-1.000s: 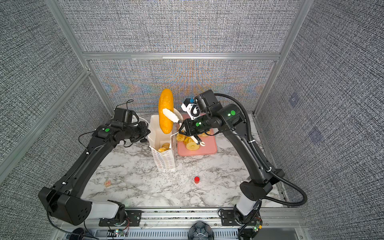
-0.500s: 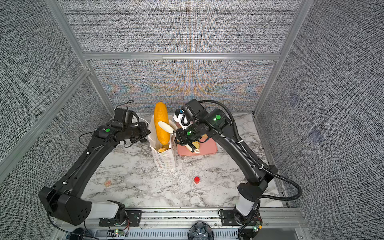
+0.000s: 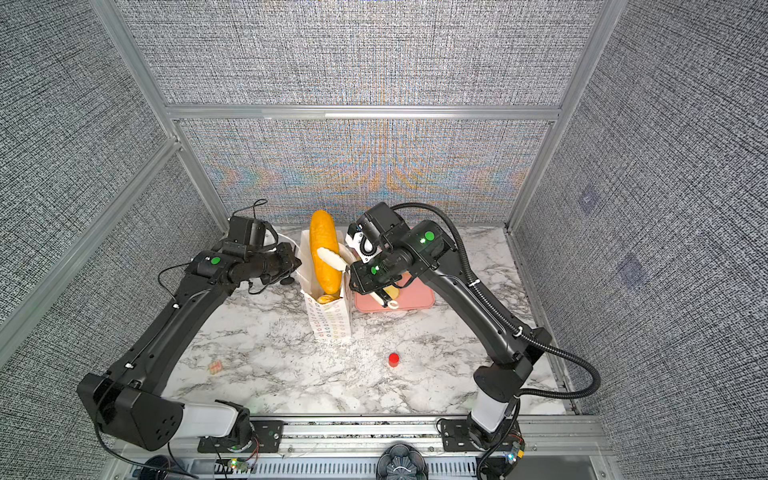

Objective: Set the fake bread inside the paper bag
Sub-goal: 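Carry the loaf with the tongs over the bag and lower it in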

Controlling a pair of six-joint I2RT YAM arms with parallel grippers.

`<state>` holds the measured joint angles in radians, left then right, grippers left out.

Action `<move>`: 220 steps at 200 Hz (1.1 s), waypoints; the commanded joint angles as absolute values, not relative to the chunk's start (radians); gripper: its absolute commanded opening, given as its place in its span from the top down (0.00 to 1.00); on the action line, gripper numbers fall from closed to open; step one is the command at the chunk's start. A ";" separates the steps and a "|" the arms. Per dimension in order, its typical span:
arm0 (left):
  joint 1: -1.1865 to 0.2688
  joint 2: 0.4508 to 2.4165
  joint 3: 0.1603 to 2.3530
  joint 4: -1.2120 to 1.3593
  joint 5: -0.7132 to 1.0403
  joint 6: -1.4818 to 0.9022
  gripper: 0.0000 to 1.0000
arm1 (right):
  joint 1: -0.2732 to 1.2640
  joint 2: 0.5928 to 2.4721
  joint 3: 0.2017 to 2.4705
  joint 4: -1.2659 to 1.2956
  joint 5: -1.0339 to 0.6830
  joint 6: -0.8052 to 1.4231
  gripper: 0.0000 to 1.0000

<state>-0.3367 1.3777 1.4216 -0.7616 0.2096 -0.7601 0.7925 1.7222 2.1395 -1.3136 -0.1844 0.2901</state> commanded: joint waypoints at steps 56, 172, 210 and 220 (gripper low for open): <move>-0.334 1.369 1.419 -0.755 0.208 -0.758 1.00 | 0.795 1.712 2.142 -1.295 -0.172 0.291 0.48; -0.334 1.366 1.420 -0.763 0.200 -0.756 1.00 | 0.787 1.720 2.210 -1.306 -0.153 0.293 0.46; -0.334 1.360 1.422 -0.764 0.195 -0.756 1.00 | 0.763 1.711 2.236 -1.305 -0.146 0.299 0.48; -0.334 1.360 1.423 -0.767 0.195 -0.756 1.00 | 0.753 1.706 2.239 -1.304 -0.146 0.303 0.49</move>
<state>-0.3367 1.3666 1.4208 -0.7658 0.2085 -0.7601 0.7681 1.7199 2.2250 -1.3144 -0.1543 0.2916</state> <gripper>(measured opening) 0.048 0.518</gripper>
